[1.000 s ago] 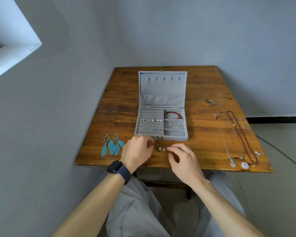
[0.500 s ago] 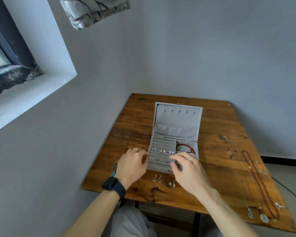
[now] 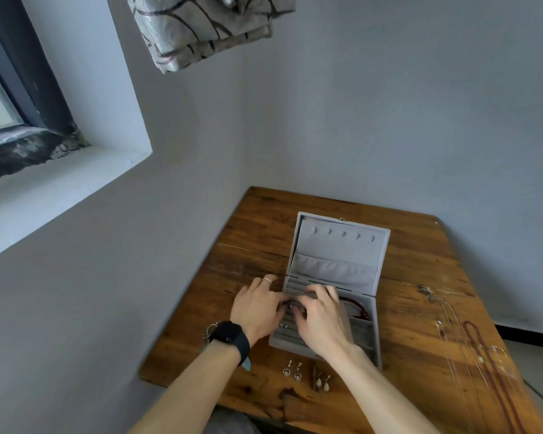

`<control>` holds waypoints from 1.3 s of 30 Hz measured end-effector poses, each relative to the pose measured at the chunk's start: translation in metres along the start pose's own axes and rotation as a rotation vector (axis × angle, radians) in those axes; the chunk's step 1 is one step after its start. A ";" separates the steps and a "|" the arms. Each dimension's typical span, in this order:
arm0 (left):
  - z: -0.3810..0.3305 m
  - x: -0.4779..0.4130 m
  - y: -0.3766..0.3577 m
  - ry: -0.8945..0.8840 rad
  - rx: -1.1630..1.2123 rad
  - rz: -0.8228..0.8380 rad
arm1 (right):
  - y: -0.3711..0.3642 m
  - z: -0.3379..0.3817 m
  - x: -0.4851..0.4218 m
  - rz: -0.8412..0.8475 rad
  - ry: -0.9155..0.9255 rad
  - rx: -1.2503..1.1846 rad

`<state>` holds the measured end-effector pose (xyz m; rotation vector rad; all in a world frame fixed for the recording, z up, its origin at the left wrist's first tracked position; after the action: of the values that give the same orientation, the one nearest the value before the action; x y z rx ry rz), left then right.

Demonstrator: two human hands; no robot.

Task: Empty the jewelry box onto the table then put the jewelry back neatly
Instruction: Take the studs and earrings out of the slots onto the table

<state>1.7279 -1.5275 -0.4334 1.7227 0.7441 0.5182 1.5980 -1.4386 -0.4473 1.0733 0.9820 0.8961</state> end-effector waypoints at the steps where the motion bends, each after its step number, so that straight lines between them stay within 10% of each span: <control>1: 0.000 -0.001 0.000 -0.002 -0.010 0.006 | -0.004 -0.001 -0.003 -0.001 0.002 0.017; 16: 0.000 -0.006 -0.005 0.054 0.194 -0.038 | -0.012 0.001 -0.016 0.042 -0.018 -0.008; 28: -0.029 0.048 0.001 0.011 0.590 -0.126 | 0.043 -0.040 0.102 -0.172 -0.266 -0.622; 39: -0.097 0.086 -0.047 -0.189 0.224 -0.075 | 0.009 -0.071 0.170 -0.052 -0.361 -0.479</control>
<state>1.7126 -1.3924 -0.4557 1.9126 0.7486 0.2222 1.5824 -1.2588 -0.4845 0.7576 0.4594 0.8050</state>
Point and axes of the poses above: each hand's wrist, its own x-axis away from the middle knuckle, its own y-axis out of the back of the hand, z = x × y, the point moved 1 cm from there along -x, towards the middle knuckle, and after that the axes turned 6 degrees about x, right-handed, at the moved point
